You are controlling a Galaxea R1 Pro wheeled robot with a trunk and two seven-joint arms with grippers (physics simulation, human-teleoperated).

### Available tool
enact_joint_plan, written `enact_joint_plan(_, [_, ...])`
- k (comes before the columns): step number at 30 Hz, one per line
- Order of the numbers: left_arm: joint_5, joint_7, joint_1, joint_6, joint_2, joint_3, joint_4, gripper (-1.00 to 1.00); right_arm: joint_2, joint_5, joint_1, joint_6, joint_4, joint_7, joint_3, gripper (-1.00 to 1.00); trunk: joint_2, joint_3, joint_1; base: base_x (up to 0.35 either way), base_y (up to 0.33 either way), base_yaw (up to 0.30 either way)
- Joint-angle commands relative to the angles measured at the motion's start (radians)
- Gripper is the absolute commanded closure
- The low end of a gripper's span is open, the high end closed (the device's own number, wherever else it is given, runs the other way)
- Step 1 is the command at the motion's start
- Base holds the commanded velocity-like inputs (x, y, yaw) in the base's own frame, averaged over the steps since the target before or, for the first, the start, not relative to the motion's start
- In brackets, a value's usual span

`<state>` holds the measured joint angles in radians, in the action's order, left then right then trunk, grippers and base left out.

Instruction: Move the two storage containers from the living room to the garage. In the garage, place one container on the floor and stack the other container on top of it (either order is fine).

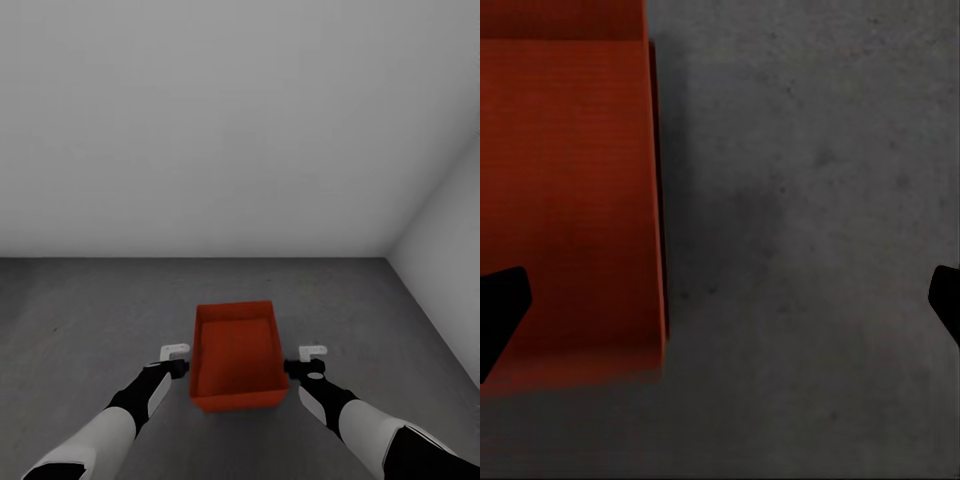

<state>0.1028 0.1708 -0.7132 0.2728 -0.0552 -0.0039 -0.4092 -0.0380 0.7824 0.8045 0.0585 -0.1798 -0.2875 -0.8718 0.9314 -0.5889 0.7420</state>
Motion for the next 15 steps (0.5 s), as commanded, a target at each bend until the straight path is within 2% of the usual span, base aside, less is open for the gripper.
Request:
enact_joint_plan(1, [0.011, 0.005, 0.0, 0.005, 0.0, -0.001, -0.002, -1.0, 0.0, 0.011, 0.001, 0.004, 0.0, -0.004, -0.008, -1.0, 0.001, -0.001, -0.001, -0.345, 0.0, 0.0])
enact_joint_plan(7, [0.011, 0.005, 0.0, 0.004, 0.0, -0.001, -0.002, -1.0, 0.0, 0.011, 0.001, 0.005, 0.0, -0.004, -0.009, -1.0, 0.001, -0.001, -0.001, -0.324, 0.0, 0.0])
enact_joint_plan(15, [0.011, 0.004, 0.0, 0.002, 0.0, -0.001, 0.0, -1.0, 0.0, 0.011, 0.001, 0.006, 0.0, -0.004, -0.009, -1.0, 0.001, 0.007, -0.001, -0.063, 0.0, 0.066])
